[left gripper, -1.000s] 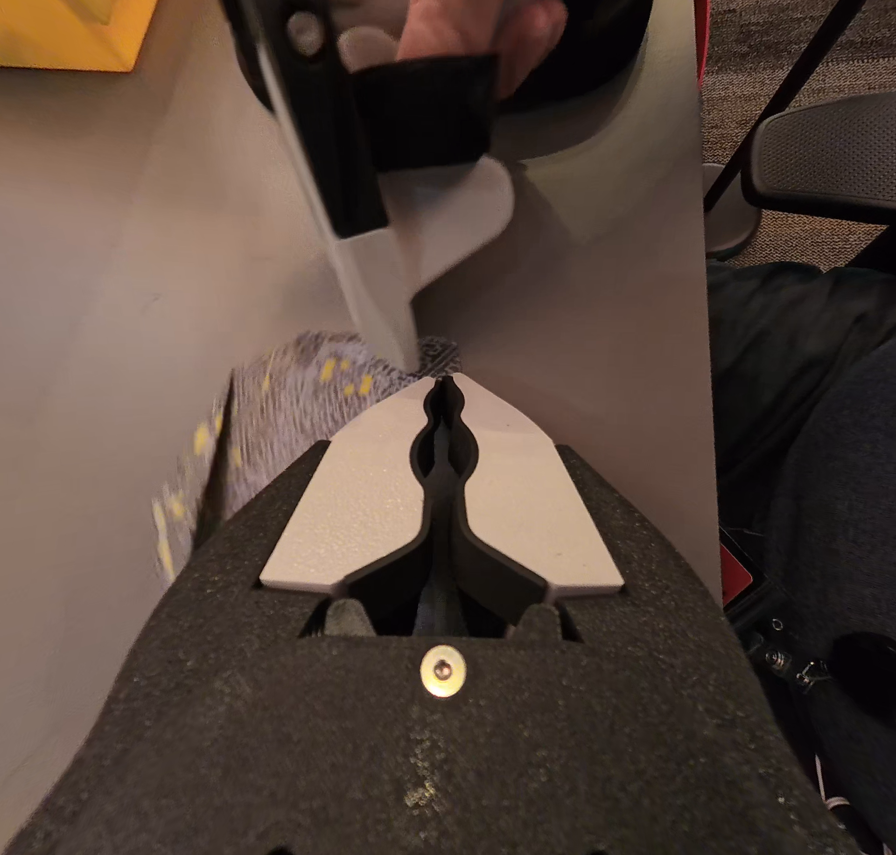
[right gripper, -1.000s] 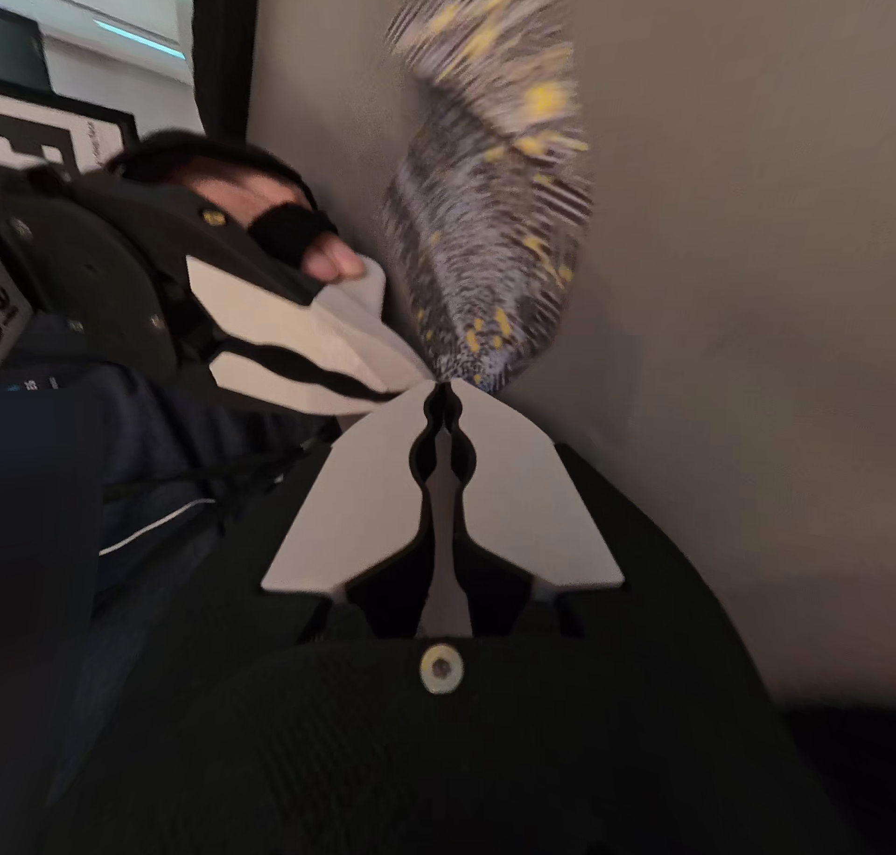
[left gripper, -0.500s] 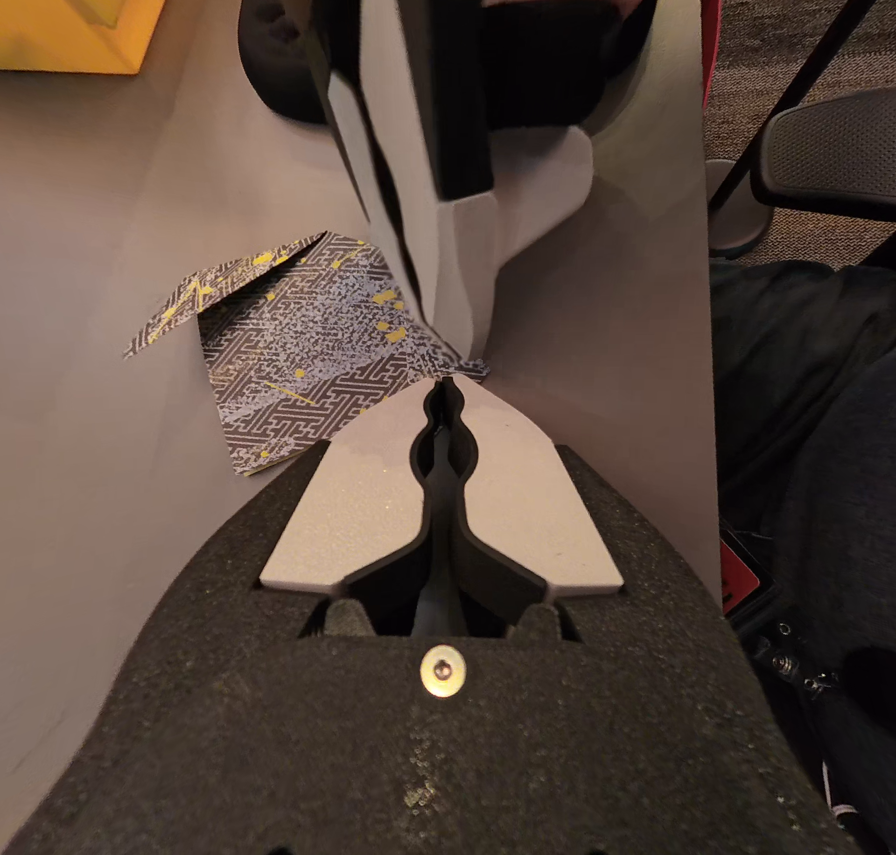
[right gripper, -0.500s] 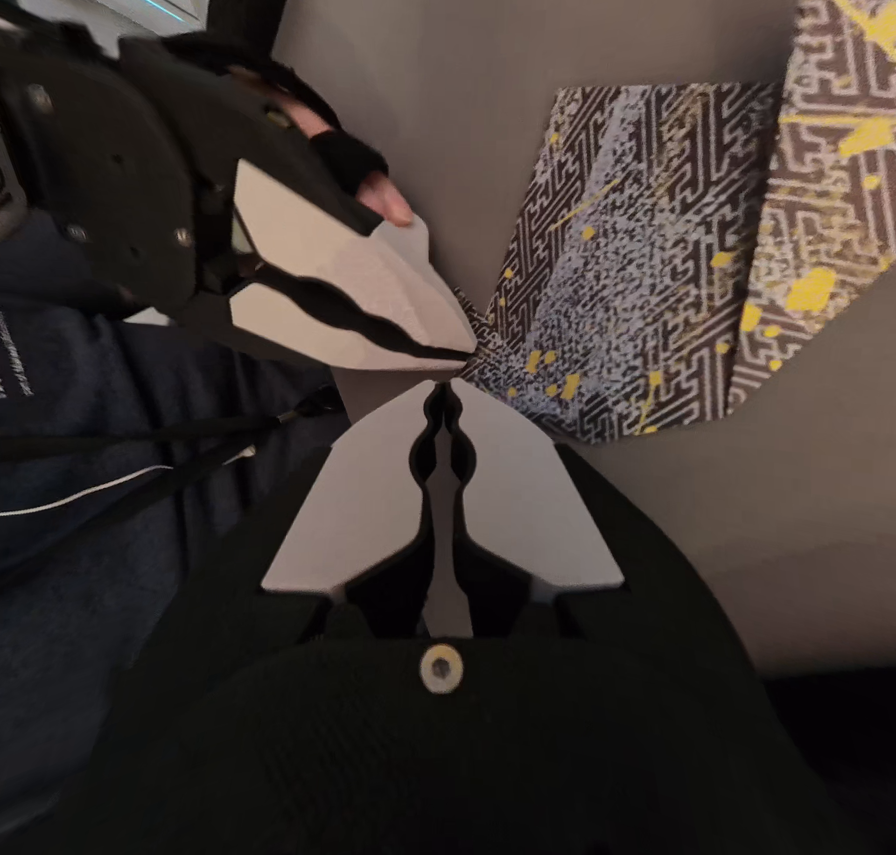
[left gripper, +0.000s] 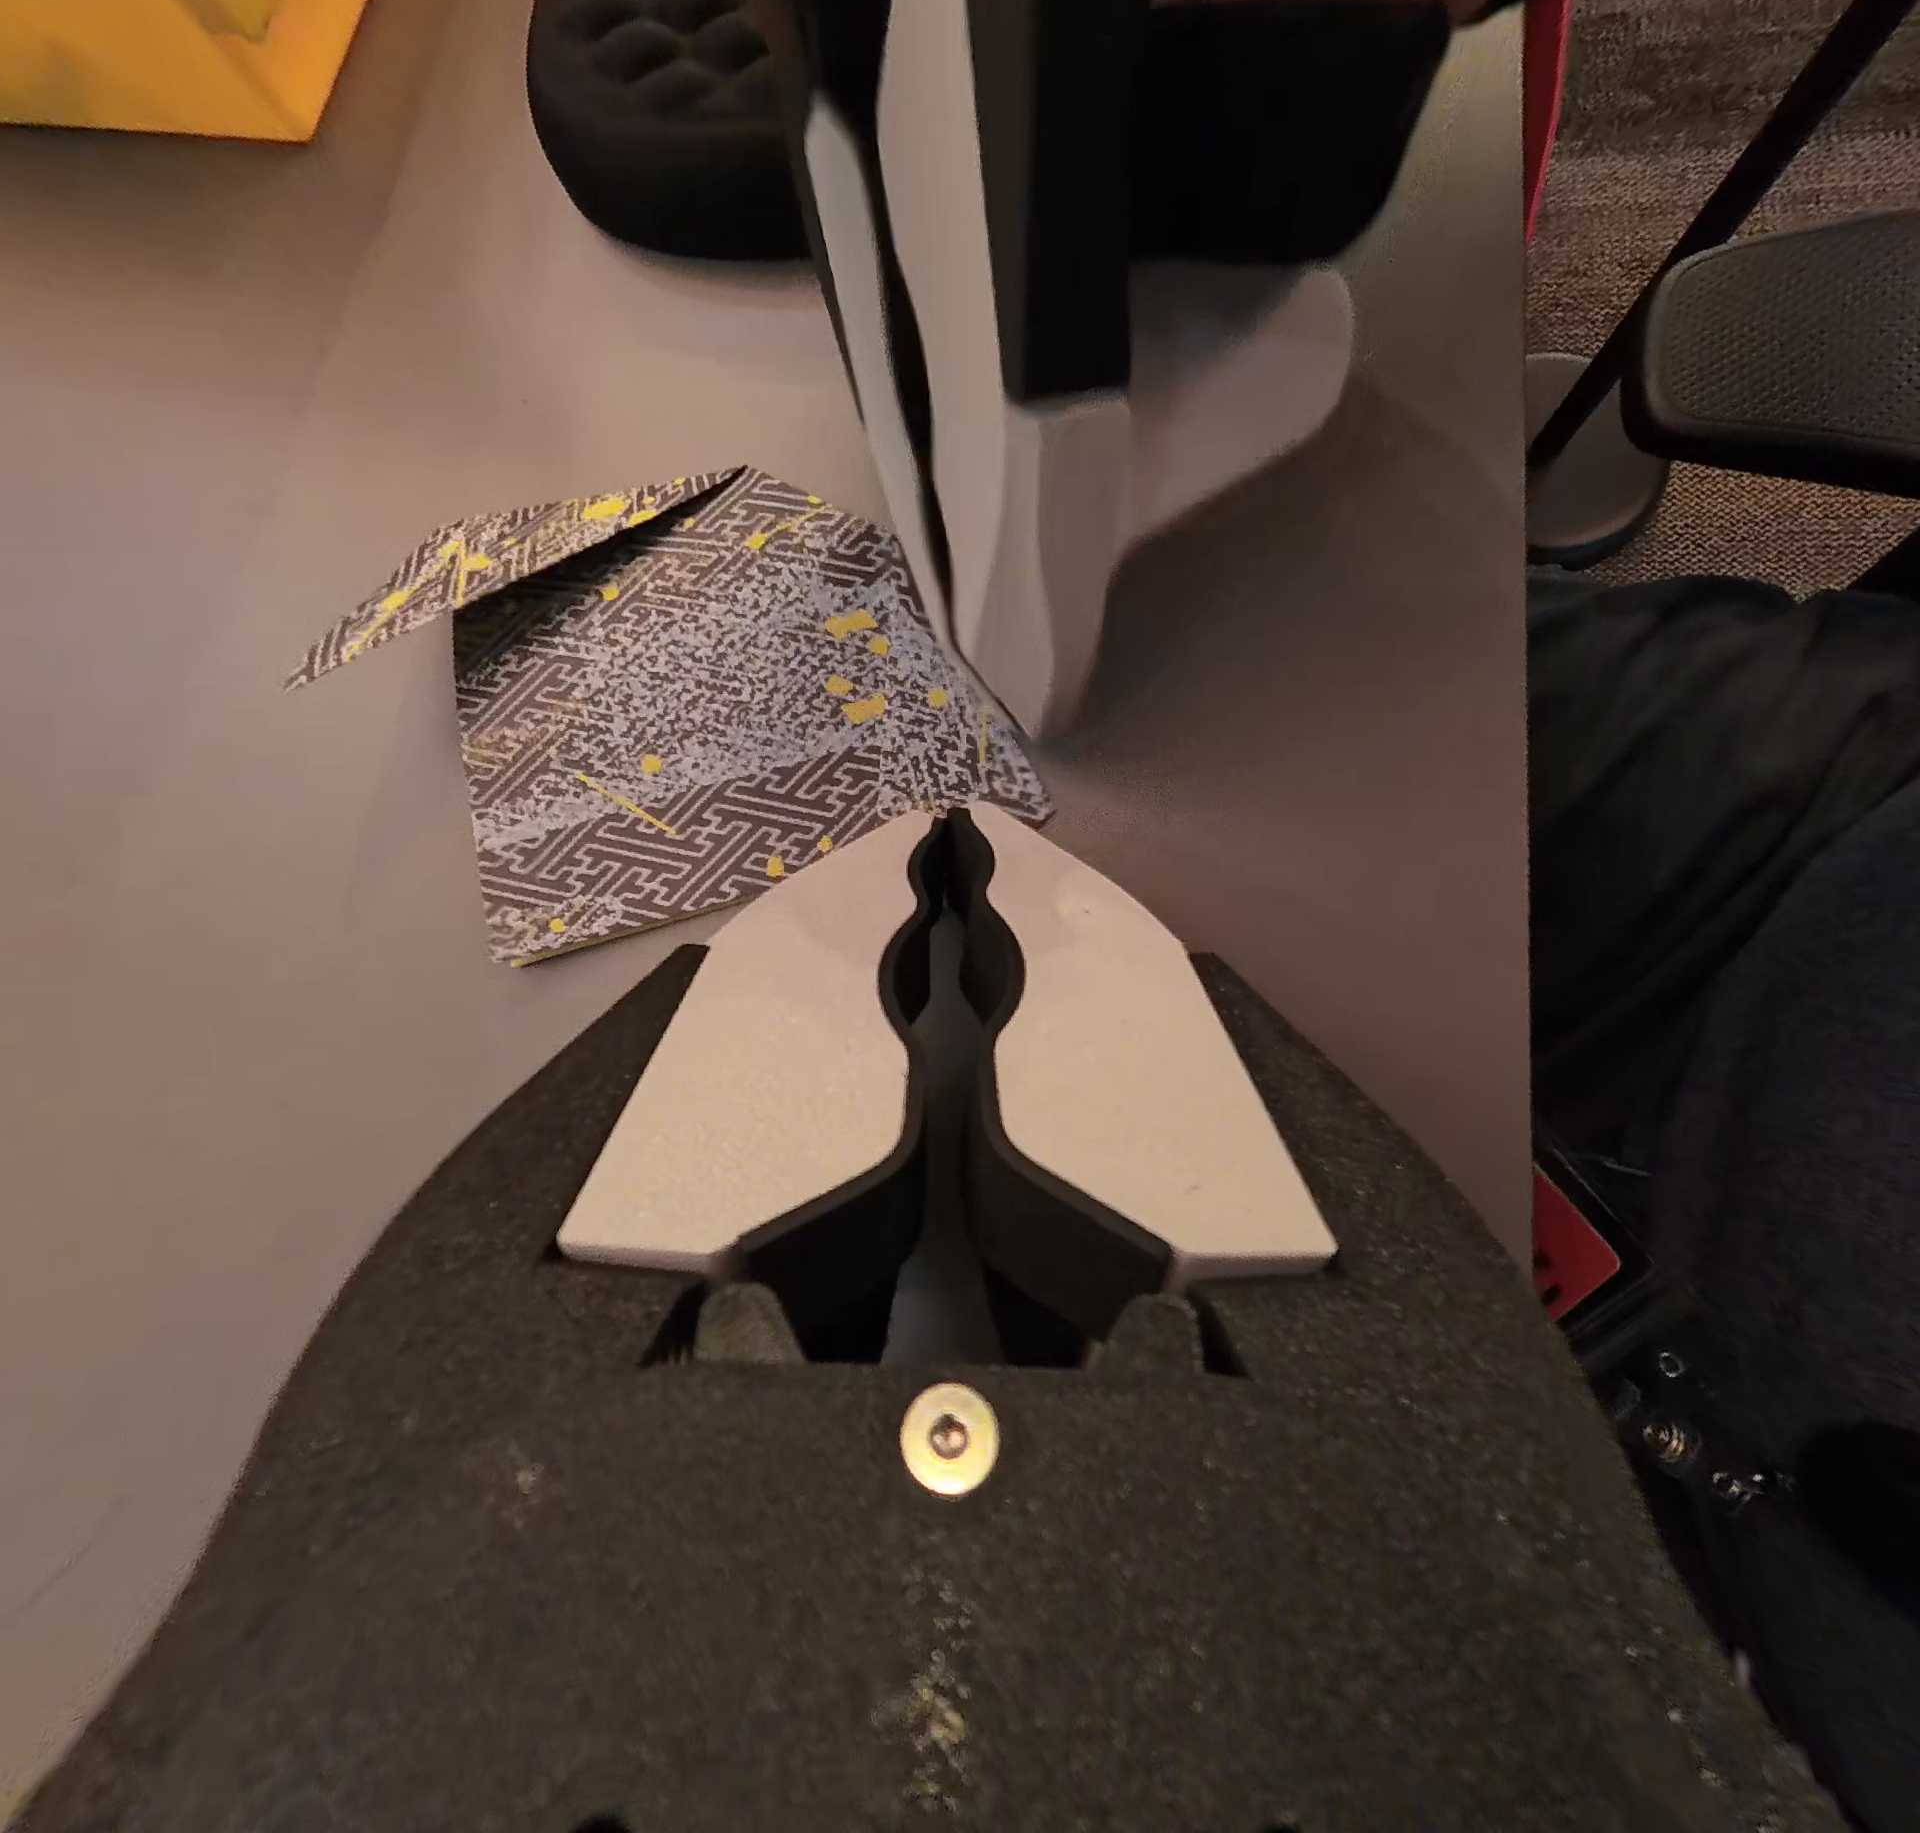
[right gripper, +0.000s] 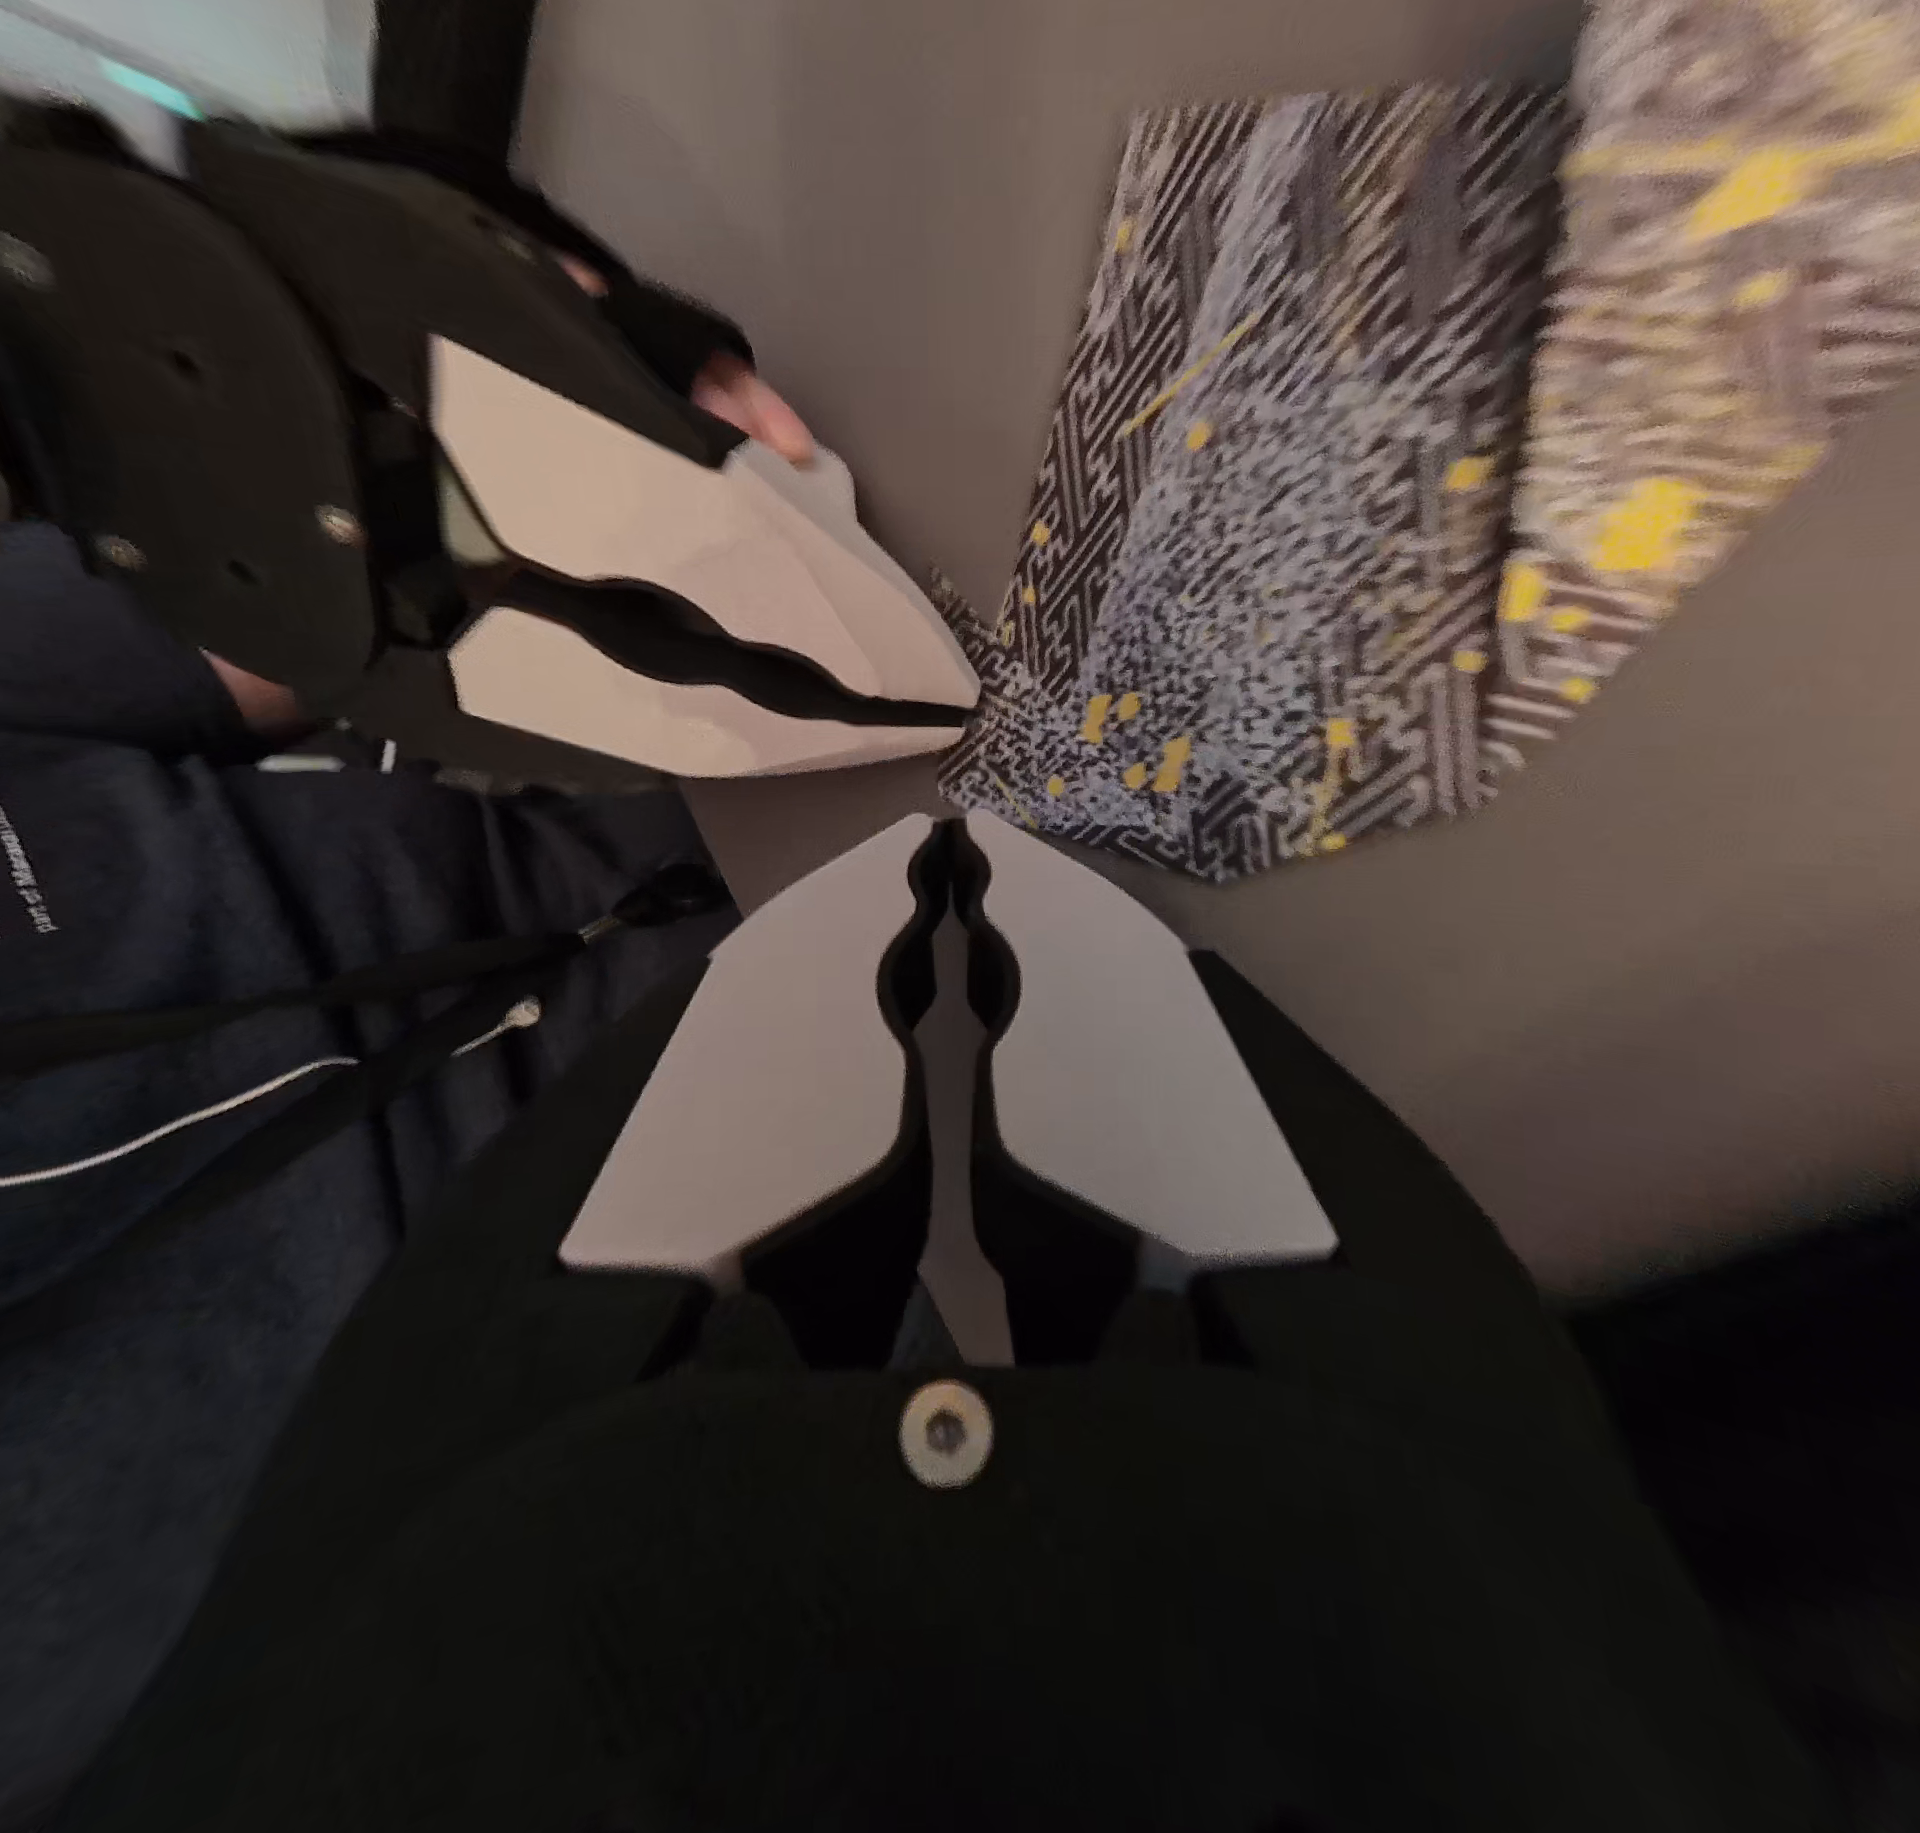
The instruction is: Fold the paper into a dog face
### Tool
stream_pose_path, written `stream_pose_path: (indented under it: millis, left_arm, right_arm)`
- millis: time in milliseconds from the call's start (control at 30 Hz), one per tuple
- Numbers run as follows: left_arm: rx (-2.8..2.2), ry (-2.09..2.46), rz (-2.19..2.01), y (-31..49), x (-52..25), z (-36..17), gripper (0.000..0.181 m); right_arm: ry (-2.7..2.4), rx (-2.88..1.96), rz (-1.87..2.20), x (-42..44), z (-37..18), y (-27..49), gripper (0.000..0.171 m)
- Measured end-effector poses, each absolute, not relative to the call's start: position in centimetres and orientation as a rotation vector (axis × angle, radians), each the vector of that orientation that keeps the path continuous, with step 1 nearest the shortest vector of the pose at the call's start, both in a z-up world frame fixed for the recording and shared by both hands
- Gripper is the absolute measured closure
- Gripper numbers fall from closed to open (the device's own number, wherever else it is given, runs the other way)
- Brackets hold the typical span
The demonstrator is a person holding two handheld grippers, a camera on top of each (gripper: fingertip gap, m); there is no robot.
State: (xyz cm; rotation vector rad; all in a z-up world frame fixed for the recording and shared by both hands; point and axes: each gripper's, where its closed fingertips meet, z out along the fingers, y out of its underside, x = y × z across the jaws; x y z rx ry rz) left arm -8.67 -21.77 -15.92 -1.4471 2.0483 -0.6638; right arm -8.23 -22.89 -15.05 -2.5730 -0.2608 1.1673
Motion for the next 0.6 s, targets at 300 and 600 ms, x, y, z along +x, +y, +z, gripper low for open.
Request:
stream_pose_path:
  millis: [300,600]
  left_arm:
    - [-1.726,1.886,-0.82,-24.7,-9.0,-15.6,0.181]
    - [-1.439,1.89,-0.812,-17.5,-8.7,-7.2,0.181]
  right_arm:
    - [-0.154,-2.54,1.018,-8.7,-14.7,-24.1,0.169]
    - [-0.963,-2.636,0.856,-8.1,-16.0,-26.7,0.169]
